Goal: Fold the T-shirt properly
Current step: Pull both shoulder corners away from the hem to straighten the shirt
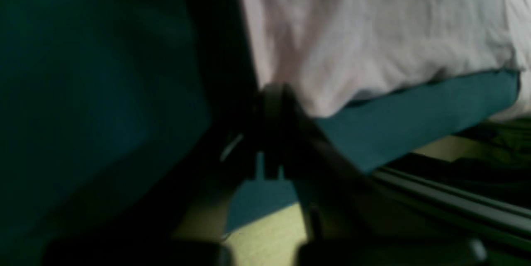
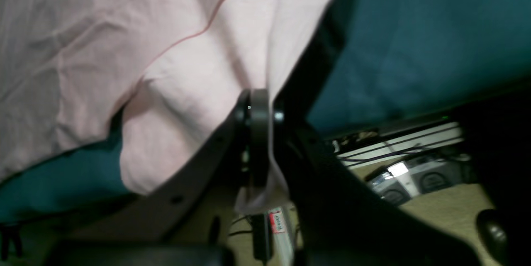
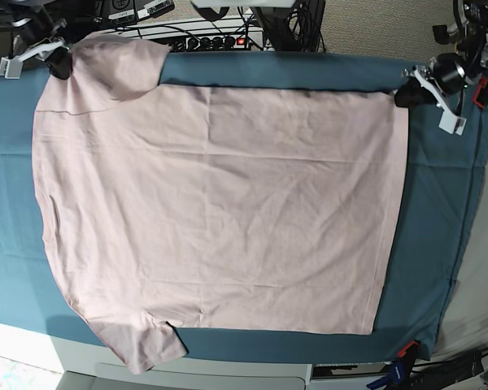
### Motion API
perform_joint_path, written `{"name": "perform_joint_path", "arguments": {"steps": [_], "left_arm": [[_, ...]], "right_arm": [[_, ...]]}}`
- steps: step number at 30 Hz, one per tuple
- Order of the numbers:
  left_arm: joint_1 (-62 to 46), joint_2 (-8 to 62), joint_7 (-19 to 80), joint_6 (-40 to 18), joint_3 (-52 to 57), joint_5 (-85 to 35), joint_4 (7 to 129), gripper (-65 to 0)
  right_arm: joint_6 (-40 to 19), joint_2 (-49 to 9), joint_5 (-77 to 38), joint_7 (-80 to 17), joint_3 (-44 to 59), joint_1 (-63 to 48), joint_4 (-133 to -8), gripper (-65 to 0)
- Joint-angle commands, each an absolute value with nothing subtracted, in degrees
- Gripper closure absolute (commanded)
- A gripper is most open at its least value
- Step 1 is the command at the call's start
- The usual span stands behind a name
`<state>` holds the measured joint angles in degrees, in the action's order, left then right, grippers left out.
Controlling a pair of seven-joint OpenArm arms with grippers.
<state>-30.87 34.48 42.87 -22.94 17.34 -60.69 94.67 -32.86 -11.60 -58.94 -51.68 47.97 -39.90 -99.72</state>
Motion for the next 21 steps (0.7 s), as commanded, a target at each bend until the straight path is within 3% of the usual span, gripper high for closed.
{"name": "perform_joint_path", "arguments": {"steps": [1, 11, 21], "left_arm": [[-32.27, 35.09, 45.47, -22.74, 17.56, -59.59, 95.13, 0.0], [-40.40, 35.07, 45.65, -23.18, 25.04, -60.53, 101.34, 0.0], [-44.99, 33.43, 45.95, -23.42, 25.61, -60.49, 103.85, 0.0]], "right_arm": [[-33.19, -13.17, -59.70, -50.89, 48.49, -40.80, -100.60, 0.0], [-33.19, -14.13, -59.96, -52.66, 48.49, -43.40, -100.60, 0.0], [-33.17, -13.82, -60.16, -54.30, 48.51, -48.27, -100.60, 0.0]]}}
